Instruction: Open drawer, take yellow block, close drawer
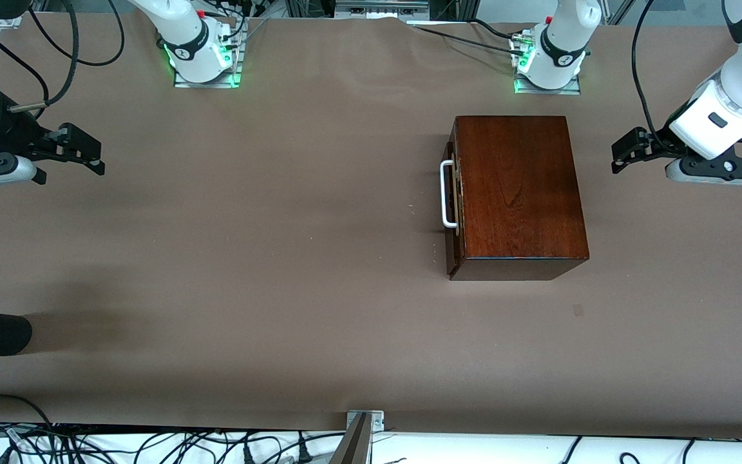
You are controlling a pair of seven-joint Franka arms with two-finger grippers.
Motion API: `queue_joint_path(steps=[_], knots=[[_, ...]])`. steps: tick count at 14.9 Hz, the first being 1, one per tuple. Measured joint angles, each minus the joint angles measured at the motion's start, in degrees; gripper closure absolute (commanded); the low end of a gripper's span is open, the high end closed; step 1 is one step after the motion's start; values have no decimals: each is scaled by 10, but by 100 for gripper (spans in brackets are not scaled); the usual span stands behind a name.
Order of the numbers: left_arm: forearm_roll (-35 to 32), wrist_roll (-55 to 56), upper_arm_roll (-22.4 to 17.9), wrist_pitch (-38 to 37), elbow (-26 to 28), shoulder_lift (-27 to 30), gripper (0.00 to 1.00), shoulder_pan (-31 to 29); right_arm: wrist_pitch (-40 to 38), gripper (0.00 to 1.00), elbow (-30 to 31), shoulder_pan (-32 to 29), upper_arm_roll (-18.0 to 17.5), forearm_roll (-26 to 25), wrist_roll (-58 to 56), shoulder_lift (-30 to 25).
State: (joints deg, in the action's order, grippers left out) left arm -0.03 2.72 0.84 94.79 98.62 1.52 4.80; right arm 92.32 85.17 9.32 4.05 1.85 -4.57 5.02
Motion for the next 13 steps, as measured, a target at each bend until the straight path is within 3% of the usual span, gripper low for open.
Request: queue_joint_path(steps=[5, 13], knots=[[0, 0, 3, -34, -6, -1, 0, 0, 1, 0, 0, -1, 1, 0, 0, 0], [0, -8, 51, -73, -30, -26, 0, 2, 1, 0, 2, -1, 3, 0, -31, 1]])
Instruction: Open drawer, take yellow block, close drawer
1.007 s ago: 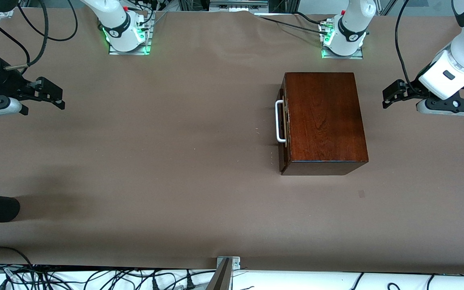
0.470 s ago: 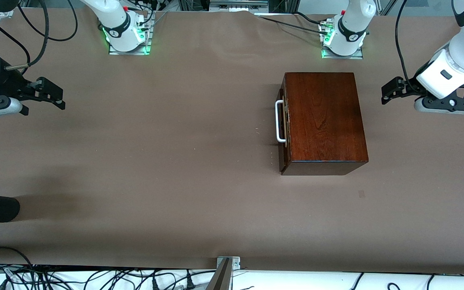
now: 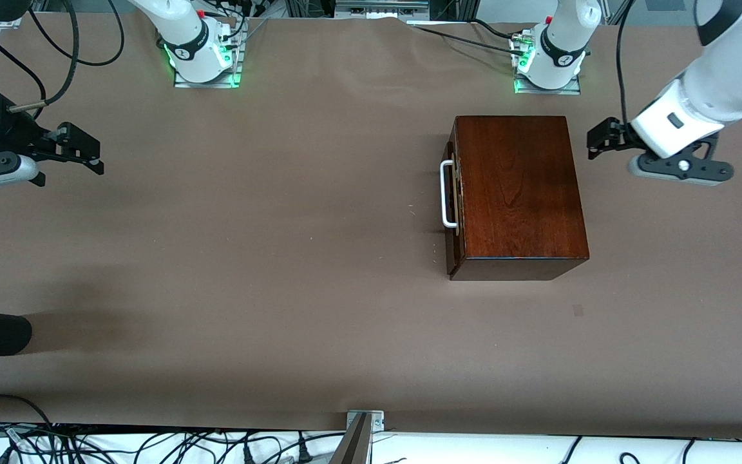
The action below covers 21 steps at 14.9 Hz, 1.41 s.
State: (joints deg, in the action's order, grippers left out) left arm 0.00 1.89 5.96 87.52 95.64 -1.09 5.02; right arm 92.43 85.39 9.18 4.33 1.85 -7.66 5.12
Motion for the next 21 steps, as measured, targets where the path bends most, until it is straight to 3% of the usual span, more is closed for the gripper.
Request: queue_joint_path(steps=[3, 7, 11, 15, 21], knots=[[0, 19, 63, 22, -6, -22, 0, 2, 0, 0, 0, 0, 0, 0, -1, 0], [-1, 132, 135, 59, -45, -87, 0, 26, 1, 0, 0, 0, 0, 0, -2, 0], [-63, 253, 141, 89, -70, -163, 0, 120, 2, 0, 0, 0, 0, 0, -2, 0], [-168, 367, 143, 114, -71, -220, 0, 202, 3, 0, 0, 0, 0, 0, -2, 0], [-184, 415, 140, 114, -41, -259, 0, 221, 3, 0, 0, -1, 0, 0, -2, 0]])
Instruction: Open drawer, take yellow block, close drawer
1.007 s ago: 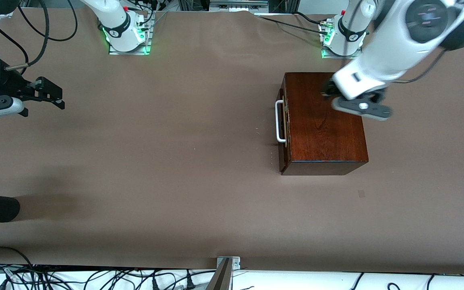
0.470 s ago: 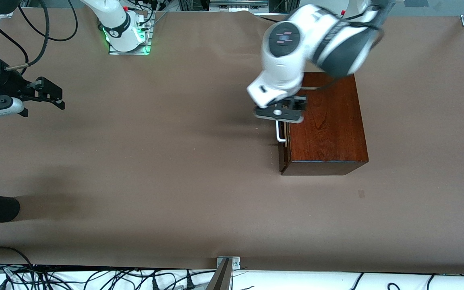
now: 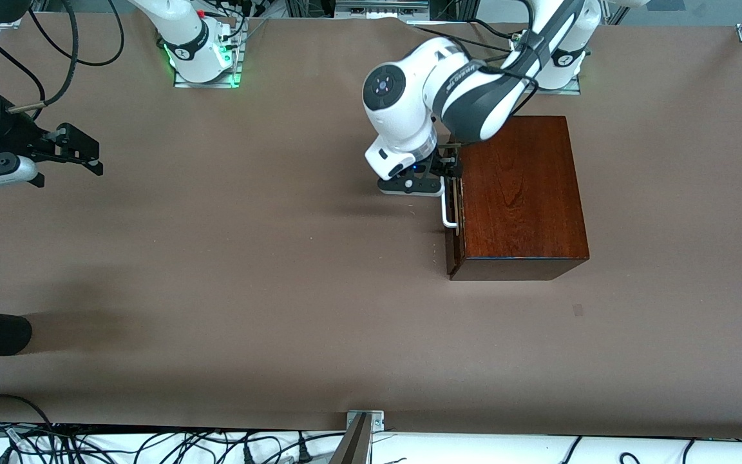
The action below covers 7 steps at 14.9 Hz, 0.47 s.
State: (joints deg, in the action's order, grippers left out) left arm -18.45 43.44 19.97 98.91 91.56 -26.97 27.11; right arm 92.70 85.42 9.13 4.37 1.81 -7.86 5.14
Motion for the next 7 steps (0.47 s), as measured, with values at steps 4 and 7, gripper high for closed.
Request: queue_joint_path(steps=[4, 7], knots=[[-7, 0, 0, 25, 28, -2, 0, 0, 0, 0, 0, 0, 0, 0, 0, 0], [-47, 4, 0, 49, 50, -9, 0, 0, 0, 0, 0, 0, 0, 0, 0, 0]])
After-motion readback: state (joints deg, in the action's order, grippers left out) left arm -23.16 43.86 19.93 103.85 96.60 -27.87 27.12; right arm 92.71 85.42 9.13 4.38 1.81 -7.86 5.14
